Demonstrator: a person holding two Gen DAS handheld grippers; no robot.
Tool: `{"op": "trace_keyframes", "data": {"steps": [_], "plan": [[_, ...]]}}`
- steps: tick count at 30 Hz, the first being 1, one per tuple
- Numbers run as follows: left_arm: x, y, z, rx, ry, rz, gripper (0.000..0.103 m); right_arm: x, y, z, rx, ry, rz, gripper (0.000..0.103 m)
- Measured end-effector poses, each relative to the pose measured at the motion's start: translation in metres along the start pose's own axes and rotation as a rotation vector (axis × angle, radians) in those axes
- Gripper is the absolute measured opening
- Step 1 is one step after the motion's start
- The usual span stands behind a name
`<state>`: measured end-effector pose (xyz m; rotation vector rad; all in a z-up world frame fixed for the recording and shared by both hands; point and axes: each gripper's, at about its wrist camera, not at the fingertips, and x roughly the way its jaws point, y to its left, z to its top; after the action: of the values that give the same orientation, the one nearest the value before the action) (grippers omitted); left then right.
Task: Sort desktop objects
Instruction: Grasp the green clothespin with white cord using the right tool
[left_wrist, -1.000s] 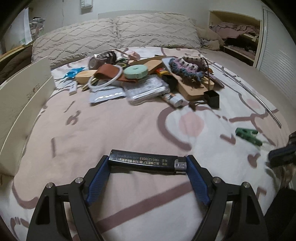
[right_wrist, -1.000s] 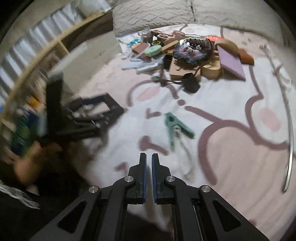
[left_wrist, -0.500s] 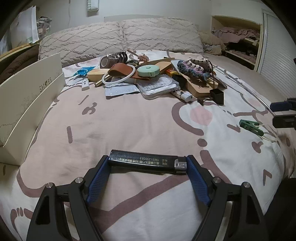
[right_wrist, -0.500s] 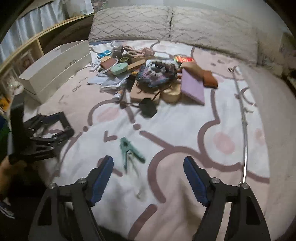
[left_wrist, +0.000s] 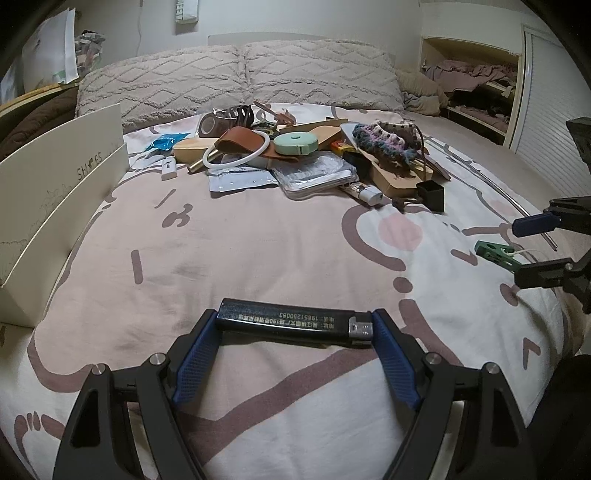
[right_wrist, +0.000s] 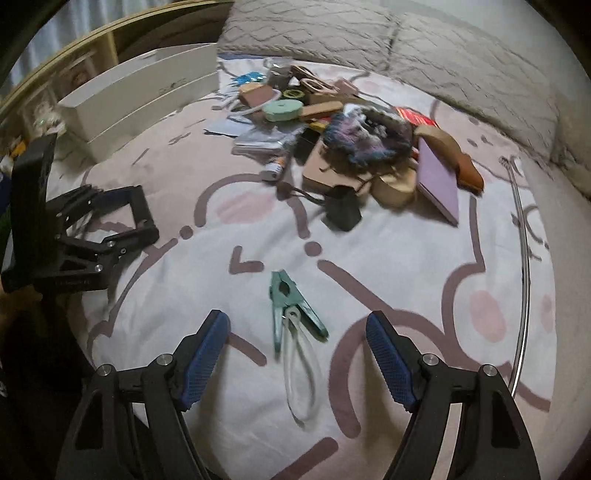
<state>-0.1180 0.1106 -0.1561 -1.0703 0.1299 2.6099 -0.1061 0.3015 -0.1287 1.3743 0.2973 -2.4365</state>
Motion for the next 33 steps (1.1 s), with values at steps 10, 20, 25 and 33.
{"op": "trace_keyframes", "data": {"steps": [10,20,25,33], "plan": [[-0.001,0.001,0.000,-0.006,-0.011,-0.011,0.082,0.011,-0.003,-0.001,0.013,0.035,0.021,0.056],[-0.002,0.001,0.000,-0.007,-0.016,-0.014,0.082,0.007,0.000,-0.007,0.076,0.002,0.003,0.031],[-0.005,0.001,-0.001,-0.008,-0.024,-0.012,0.082,0.004,-0.002,-0.011,0.138,-0.006,-0.003,0.031],[-0.008,0.004,0.000,-0.030,-0.021,-0.020,0.081,-0.005,-0.004,-0.011,0.234,-0.051,0.016,0.031]]}}
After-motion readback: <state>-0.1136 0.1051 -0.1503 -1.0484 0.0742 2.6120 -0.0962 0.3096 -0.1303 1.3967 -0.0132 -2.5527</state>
